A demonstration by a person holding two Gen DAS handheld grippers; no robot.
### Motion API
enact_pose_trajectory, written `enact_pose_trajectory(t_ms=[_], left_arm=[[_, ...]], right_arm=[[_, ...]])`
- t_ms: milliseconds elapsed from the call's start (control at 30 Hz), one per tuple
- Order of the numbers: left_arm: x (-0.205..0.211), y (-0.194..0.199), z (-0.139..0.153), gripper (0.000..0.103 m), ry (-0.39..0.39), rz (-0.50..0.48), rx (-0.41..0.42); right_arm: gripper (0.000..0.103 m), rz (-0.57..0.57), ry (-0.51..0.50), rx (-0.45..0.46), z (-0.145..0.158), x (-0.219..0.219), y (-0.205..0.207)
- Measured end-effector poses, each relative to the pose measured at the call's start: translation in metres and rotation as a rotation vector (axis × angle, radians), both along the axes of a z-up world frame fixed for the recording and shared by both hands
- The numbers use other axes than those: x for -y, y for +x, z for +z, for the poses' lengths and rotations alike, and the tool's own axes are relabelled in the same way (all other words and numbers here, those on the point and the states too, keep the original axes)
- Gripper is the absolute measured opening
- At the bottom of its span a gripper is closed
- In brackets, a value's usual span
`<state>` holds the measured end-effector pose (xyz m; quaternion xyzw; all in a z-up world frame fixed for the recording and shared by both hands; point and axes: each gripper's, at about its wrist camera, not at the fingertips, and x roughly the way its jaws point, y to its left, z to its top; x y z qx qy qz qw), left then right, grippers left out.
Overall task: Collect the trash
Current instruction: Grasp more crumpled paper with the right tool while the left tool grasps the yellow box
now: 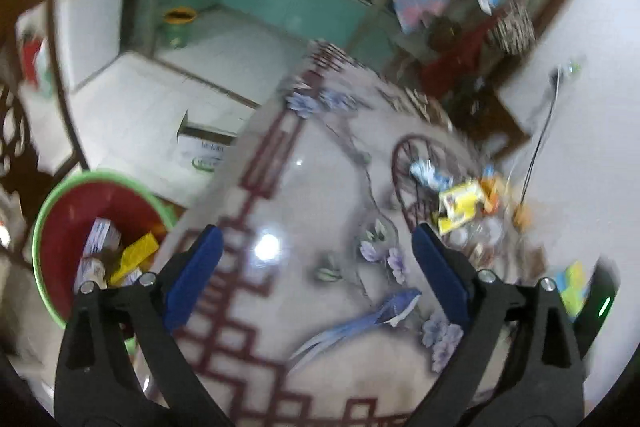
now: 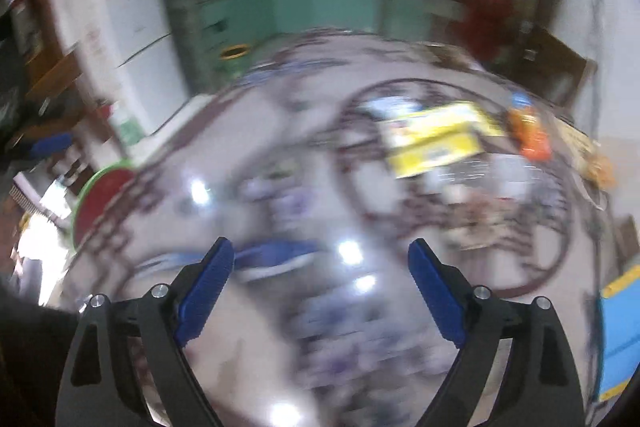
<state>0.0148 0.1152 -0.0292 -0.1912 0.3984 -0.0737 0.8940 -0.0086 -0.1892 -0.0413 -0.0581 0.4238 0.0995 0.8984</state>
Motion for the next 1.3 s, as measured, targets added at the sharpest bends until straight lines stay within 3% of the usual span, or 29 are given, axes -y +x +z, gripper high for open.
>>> enact_pose_trajectory(t_ms=[133,267,333,400,567,633,667,700,733,800,1067,1167,1300], left_arm=[[0.043,0.013,-0.008,0.093,0.009,-0.084,-0.031],[0.068,0.020,-0.018,0.093,0.082,-0.124,-0.051],[0.074,0.025,-0.025,0.093,0.083,-0.130,-0.073],[0.078,0.028,-0.028,0.093,0.085,-0.129,-0.083],[0.097,0.029,-0.032,0.093,0.113,-0.164,-0.088],[0.104,0.028,-0.031,0.093,0.141,-0.183,-0.083],[0.110,0.028,-0.031,0.093,0.161,-0.193,-0.078],[0.113,0.029,-0.032,0.093,0.172,-0.198,-0.076],[0.117,0.030,-0.033,0.093,0.182,-0.203,-0.076],[0.125,0.031,-0.034,0.093,0.185,-0.213,-0.077],[0.164,0.039,-0.048,0.093,0.245,-0.281,-0.096],[0.179,0.050,-0.047,0.093,0.259,-0.291,-0.085],[0.213,0.077,-0.040,0.093,0.338,-0.355,-0.025]], right_arm=[[0.086,-0.167,-0.038,0.078,-0.001,0.069,0.028],[0.086,-0.291,0.114,-0.086,-0.032,0.125,0.061],[0.086,-0.292,0.140,-0.170,-0.050,0.134,0.073],[0.086,-0.281,0.123,-0.199,-0.059,0.134,0.081],[0.085,-0.270,0.102,-0.194,-0.072,0.131,0.101],[0.077,-0.266,0.118,-0.252,-0.088,0.126,0.111],[0.066,-0.269,0.114,-0.280,-0.095,0.126,0.112],[0.066,-0.275,0.106,-0.300,-0.099,0.126,0.113],[0.063,-0.278,0.107,-0.295,-0.098,0.127,0.111],[0.047,-0.276,0.140,-0.279,-0.089,0.131,0.108],[0.042,-0.301,0.409,-0.300,-0.064,0.162,0.079],[0.042,-0.284,0.457,-0.300,-0.057,0.163,0.071],[0.044,-0.302,0.515,-0.274,-0.046,0.172,0.070]])
